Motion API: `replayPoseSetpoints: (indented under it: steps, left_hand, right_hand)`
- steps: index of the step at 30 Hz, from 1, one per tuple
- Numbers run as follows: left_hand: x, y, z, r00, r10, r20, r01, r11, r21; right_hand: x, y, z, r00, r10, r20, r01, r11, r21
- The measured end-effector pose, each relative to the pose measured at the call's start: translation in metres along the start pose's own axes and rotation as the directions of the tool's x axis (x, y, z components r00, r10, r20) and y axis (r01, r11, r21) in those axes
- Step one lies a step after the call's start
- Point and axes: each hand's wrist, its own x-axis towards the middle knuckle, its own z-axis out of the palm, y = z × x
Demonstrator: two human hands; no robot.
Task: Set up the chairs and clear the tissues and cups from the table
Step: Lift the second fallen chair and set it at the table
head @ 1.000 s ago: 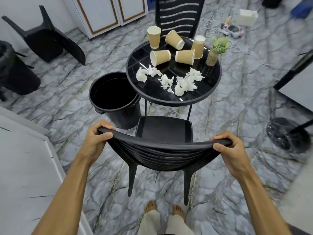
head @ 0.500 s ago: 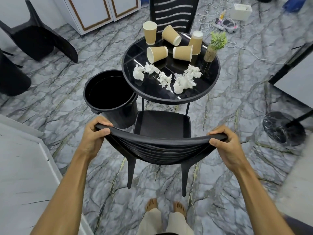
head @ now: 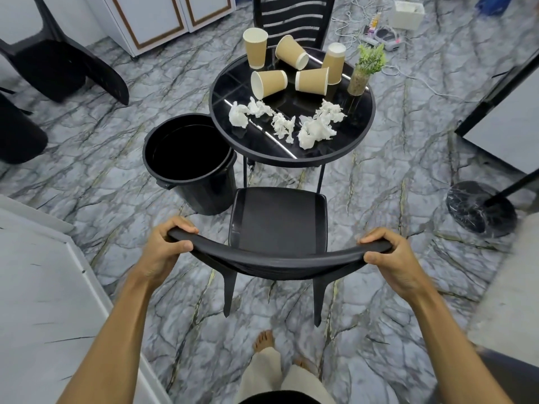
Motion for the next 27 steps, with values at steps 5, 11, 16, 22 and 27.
replayPoseSetpoints:
  steps: [5, 11, 16, 22, 27]
  left_hand:
    - [-0.030, -0.012, -0.004, 0.999, -0.036, -0.013, 0.037, 0.999, 0.031]
    - [-0.061, -0.017, -0.005, 0.997, -0.083, -0.006, 0.083, 0.993, 0.080]
    - [-0.074, -0.020, -0.003, 0.995, -0.101, -0.015, 0.102, 0.986, 0.130]
    - [-0.077, -0.014, -0.005, 0.990, -0.139, -0.016, 0.139, 0.965, 0.220]
    - [-0.086, -0.009, 0.002, 0.991, -0.136, 0.000, 0.128, 0.933, 0.335]
  right_hand:
    - [-0.027, 0.018, -0.002, 0.999, 0.022, 0.035, -0.019, 0.998, -0.059]
    - [-0.057, 0.033, 0.000, 1.000, 0.025, -0.012, -0.026, 0.993, -0.118]
    - [-0.076, 0.043, 0.000, 0.997, 0.028, -0.068, -0.035, 0.994, -0.103]
    - [-0.083, 0.037, 0.003, 0.998, 0.028, -0.053, -0.036, 0.987, -0.157]
    - [-0.090, 0.036, 0.002, 0.998, 0.053, -0.035, -0.059, 0.977, -0.203]
